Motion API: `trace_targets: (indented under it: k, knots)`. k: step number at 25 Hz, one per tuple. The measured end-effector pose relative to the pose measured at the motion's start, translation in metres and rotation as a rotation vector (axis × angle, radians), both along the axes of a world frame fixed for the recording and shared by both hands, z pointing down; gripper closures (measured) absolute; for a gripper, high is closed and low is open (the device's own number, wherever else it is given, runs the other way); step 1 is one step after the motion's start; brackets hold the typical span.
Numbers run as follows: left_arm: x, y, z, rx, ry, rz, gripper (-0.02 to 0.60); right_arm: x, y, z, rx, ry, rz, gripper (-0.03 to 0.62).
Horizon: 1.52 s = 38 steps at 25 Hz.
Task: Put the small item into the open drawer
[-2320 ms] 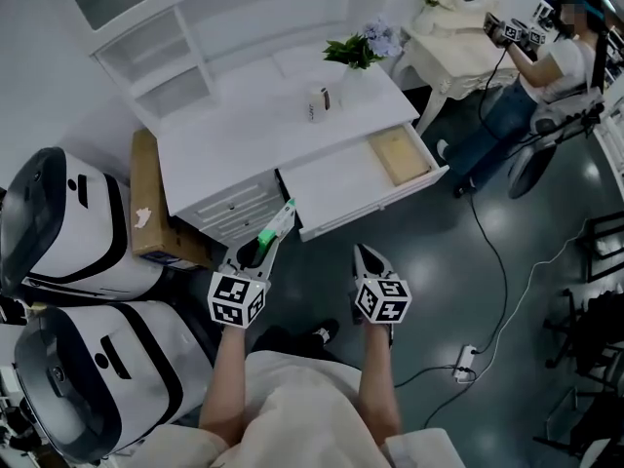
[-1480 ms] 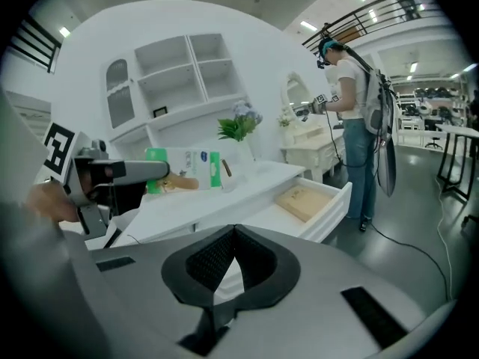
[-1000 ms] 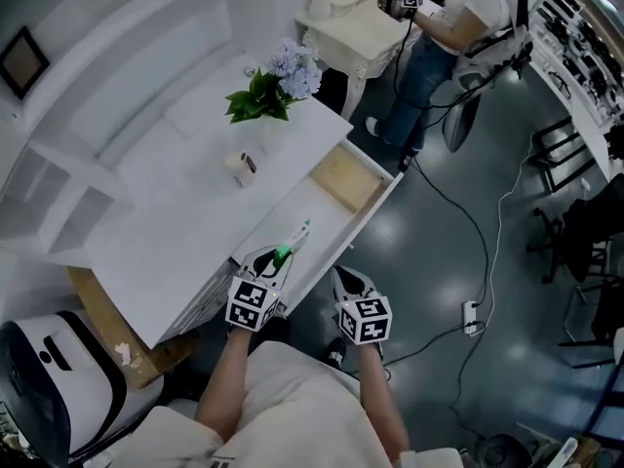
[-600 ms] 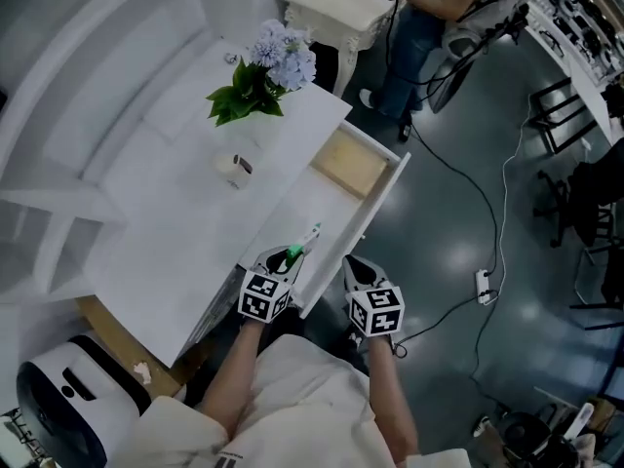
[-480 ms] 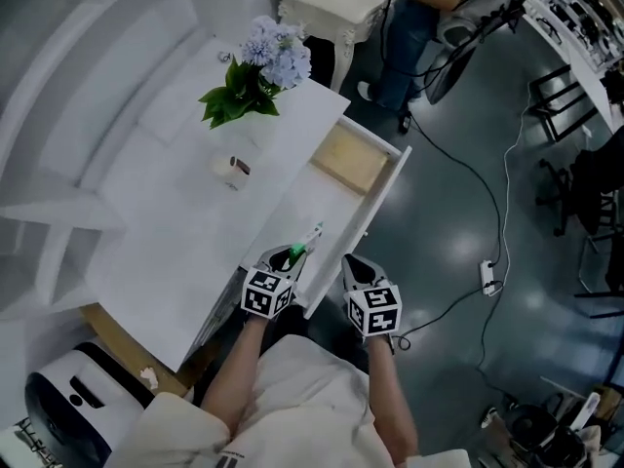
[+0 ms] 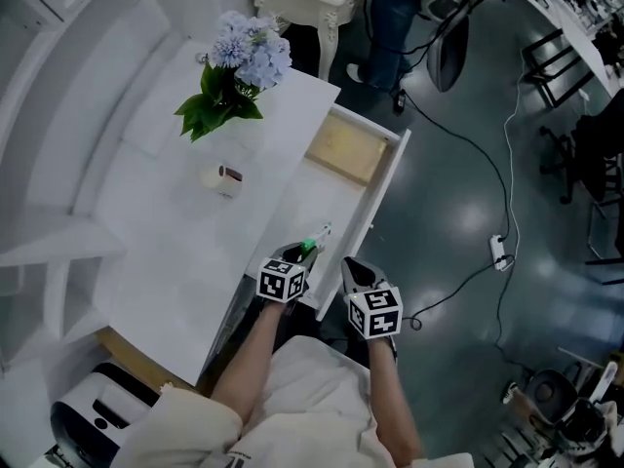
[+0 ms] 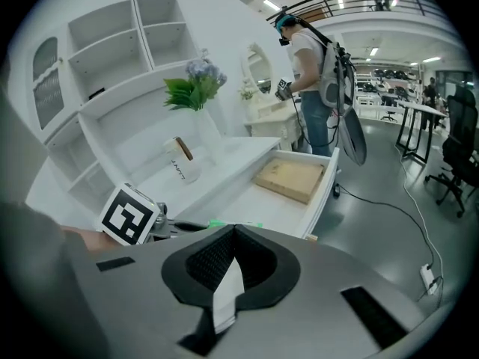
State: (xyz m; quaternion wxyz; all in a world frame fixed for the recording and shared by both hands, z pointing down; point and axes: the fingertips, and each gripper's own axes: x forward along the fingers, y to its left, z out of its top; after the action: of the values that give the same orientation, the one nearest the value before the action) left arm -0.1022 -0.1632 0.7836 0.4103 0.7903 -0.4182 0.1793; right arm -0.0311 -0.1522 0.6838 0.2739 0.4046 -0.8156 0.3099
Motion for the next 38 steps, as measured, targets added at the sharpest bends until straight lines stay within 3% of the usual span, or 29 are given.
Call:
trace_targets:
  k: [11, 18, 28, 38]
  knots:
    - [0.017, -0.016, 0.038, -0.130, 0.087, -0.047, 0.485, 0.025, 0.009, 0.011, -0.026, 0.033, 0.086, 0.568]
    - [0.018, -0.023, 0.051, -0.158, 0.076, -0.059, 0.466, 0.038, 0.016, 0.010, -0.026, 0.047, 0.115, 0.568]
    - [0.002, -0.019, 0.077, -0.194, -0.032, -0.086, 0.400, 0.035, 0.029, 0.007, -0.009, 0.080, 0.071, 0.568]
    - [-0.003, -0.025, 0.080, -0.145, -0.134, -0.071, 0.373, 0.045, 0.044, 0.010, -0.019, 0.093, 0.075, 0.568]
